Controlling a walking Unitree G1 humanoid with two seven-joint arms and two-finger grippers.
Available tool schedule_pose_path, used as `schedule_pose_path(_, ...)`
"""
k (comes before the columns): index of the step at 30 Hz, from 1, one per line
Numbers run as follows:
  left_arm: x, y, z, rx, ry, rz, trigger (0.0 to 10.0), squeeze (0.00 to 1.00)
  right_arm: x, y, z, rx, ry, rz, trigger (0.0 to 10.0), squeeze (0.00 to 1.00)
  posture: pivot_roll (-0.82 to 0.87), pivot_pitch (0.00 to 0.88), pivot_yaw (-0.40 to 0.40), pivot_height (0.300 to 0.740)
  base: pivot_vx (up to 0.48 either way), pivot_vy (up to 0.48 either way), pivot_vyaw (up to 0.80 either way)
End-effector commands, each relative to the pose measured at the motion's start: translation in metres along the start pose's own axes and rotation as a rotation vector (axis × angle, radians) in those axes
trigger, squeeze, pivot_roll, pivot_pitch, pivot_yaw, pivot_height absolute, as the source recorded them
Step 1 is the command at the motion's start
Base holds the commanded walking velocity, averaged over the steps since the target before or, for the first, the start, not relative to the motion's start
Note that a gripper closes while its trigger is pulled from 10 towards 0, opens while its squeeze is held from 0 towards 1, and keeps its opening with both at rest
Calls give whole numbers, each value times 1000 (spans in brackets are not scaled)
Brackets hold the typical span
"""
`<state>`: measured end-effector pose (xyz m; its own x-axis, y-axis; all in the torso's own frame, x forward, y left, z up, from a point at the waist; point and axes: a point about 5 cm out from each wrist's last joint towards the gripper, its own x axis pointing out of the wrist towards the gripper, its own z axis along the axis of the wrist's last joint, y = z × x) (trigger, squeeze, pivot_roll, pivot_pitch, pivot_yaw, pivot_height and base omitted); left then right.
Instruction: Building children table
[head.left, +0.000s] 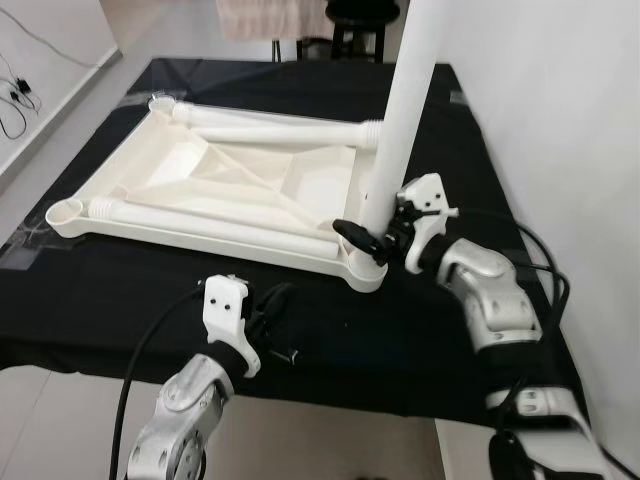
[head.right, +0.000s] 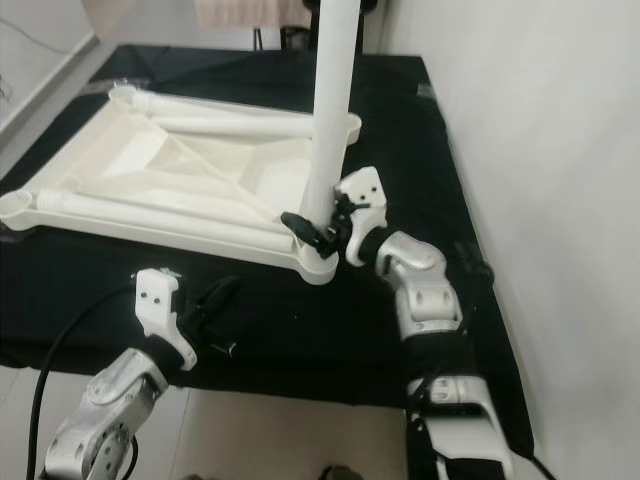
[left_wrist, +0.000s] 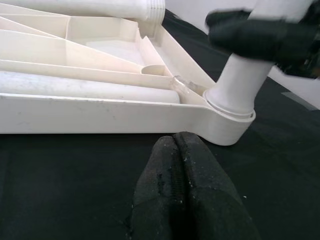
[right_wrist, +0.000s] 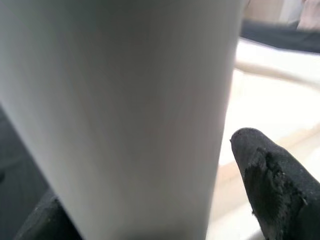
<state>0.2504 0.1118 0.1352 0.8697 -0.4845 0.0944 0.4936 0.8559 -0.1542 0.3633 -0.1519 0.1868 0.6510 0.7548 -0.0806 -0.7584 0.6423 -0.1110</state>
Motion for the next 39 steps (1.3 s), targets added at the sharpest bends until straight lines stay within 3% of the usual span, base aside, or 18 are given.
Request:
schedule_pose_path(1,-2,0,-5,-10,20,7,10000,0,6,7,-7,7,20,47,10000,0,99,130,-32,740,0,0,0)
schedule_pose_path(2,-2,0,-6,-10,21,7,10000,0,8,5,-6,15,23,49,8941,0,104,125,-32,740,0,0,0)
schedule_pose_path(3,-2,-1,-6,-10,22,7,10000,0,10,2,-6,20,28,49,0,0,114,124,-36,740,0,0,0)
schedule_pose_path(12,-4,-4,-8,-11,23,8,10000,0,6,-12,-4,94,-12,56,0,0,113,118,-38,740,0,0,0)
schedule_pose_path(20,-4,-6,-8,-14,21,6,10000,0,-12,-11,-19,65,-1,4,0,0,101,129,-55,740,0,0,0)
schedule_pose_path(21,-4,-6,-8,-12,19,8,10000,0,-15,-8,-37,38,95,-243,0,0,98,128,-57,740,0,0,0)
schedule_pose_path(22,-5,-4,-7,-11,18,10,10000,0,-25,4,-50,99,136,-602,0,0,87,129,-50,740,0,0,0)
schedule_pose_path(23,-5,-4,-7,-11,18,10,10000,0,-25,4,-50,99,136,-602,0,0,87,129,-50,740,0,0,0)
schedule_pose_path(24,-5,-3,-7,-10,17,12,10000,0,-43,12,-60,149,185,-885,0,0,87,129,-50,740,0,0,0)
schedule_pose_path(25,-4,-2,-7,-8,18,11,10000,0,-39,39,-61,108,201,-872,0,0,85,127,-33,740,0,0,0)
schedule_pose_path(26,-4,-2,-7,-8,18,11,10000,0,-39,39,-61,108,201,-872,0,0,85,127,-33,740,0,0,0)
schedule_pose_path(27,-4,-1,-7,-7,21,10,10000,0,-26,56,-54,33,176,-742,0,0,67,114,-22,740,0,0,0)
schedule_pose_path(30,-3,0,-8,-9,24,8,10000,0,-13,58,-53,50,156,-641,0,0,70,110,-28,740,0,0,0)
schedule_pose_path(33,-2,1,-7,-4,22,10,10000,0,-7,45,-58,82,175,-664,0,0,90,113,-46,740,0,0,0)
schedule_pose_path(34,-2,1,-7,2,18,22,10000,0,-6,41,-59,78,184,-668,4745,0,89,112,-41,740,0,0,0)
schedule_pose_path(35,-2,2,-7,5,15,31,10000,0,-8,39,-59,76,188,-690,8824,0,92,112,-44,740,0,0,0)
schedule_pose_path(36,-2,2,-6,7,13,37,10000,0,-10,36,-58,80,189,-709,10000,0,91,112,-44,740,0,0,0)
schedule_pose_path(39,-2,2,-6,7,13,38,10000,0,-13,36,-56,80,197,-743,10000,0,89,111,-42,740,0,0,0)
